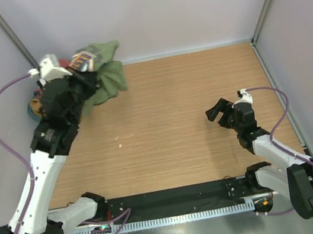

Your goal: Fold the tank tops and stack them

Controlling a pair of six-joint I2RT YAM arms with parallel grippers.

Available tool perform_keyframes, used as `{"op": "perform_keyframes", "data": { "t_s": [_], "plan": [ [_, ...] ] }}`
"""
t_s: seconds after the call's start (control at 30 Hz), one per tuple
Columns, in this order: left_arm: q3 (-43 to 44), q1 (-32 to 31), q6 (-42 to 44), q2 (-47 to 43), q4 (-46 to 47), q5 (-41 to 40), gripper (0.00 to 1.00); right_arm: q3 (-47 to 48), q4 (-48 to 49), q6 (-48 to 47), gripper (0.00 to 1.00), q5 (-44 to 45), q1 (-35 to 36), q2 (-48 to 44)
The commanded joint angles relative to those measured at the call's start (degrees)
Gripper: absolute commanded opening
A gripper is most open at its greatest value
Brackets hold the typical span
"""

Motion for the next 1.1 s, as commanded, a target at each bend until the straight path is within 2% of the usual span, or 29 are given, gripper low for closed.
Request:
{"op": "perform_keyframes", "data": {
  "t_s": [0.0, 0.07, 0.13, 0.27, 0.3, 0.33, 0.37, 0.47, 0.53, 0.67, 0.8, 0.93, 1.07],
  "plan": [
    [-2.12, -11.77, -2.52, 4.78, 5.03, 1.03, 0.00, 1.11, 0.72, -1.46, 0.95, 1.15, 0.39, -2.32],
    [-1.95, -20.27, -1.39, 9.51, 6.43, -3.62, 0.00, 1.11, 0.11, -1.73, 0.95, 2.97, 0.39, -3.02],
    [-1.33, -24.00, -0.94, 12.69, 7.14, -4.61, 0.00, 1.02, -0.15, -1.82, 0.95, 3.34, 0.39, -3.55],
    [0.60, -24.11, -2.17, 18.94, 5.40, -3.03, 0.01, 0.67, -0.42, -2.17, 0.95, 3.52, 0.39, -4.87],
    [0.34, -23.58, -2.43, 19.64, 5.39, -2.77, 0.18, 0.58, -0.33, -2.43, 0.96, 3.17, 0.30, -5.22],
    [-0.01, -22.96, -3.04, 20.09, 5.30, -2.51, 0.48, 0.58, -0.33, -2.43, 0.97, 2.99, 0.30, -5.31],
    [0.42, -21.39, -3.22, 20.70, 3.99, -2.07, 0.99, 0.50, -0.33, -2.52, 0.98, 2.82, 0.30, -5.31],
    [4.54, -18.49, -1.39, 25.44, -3.71, -0.13, 1.00, 0.41, 0.46, -2.52, 0.99, 2.20, 0.39, -5.04],
    [4.47, -17.43, -0.07, 26.59, -5.16, -0.31, 1.00, 0.58, 1.07, -2.61, 0.97, -0.06, 0.30, -4.26],
    [-3.60, -16.28, 0.64, 23.70, -1.04, 2.94, 0.99, 1.11, 2.74, -2.96, 0.92, -2.80, 0.47, -1.62],
    [-9.58, -16.37, 0.46, 22.11, 0.99, 7.42, 1.00, 3.04, 2.57, -4.01, 0.80, -3.77, 2.14, 2.51],
    [-15.64, -16.37, 1.52, 21.41, 1.34, 7.08, 1.00, 6.20, 1.08, -5.85, 0.77, -2.47, 8.98, 5.94],
    [-19.87, -16.28, 2.31, 18.96, 1.87, 3.22, 1.00, 8.06, -3.58, -1.40, 0.77, -1.76, 15.49, 7.09]
  ]
}}
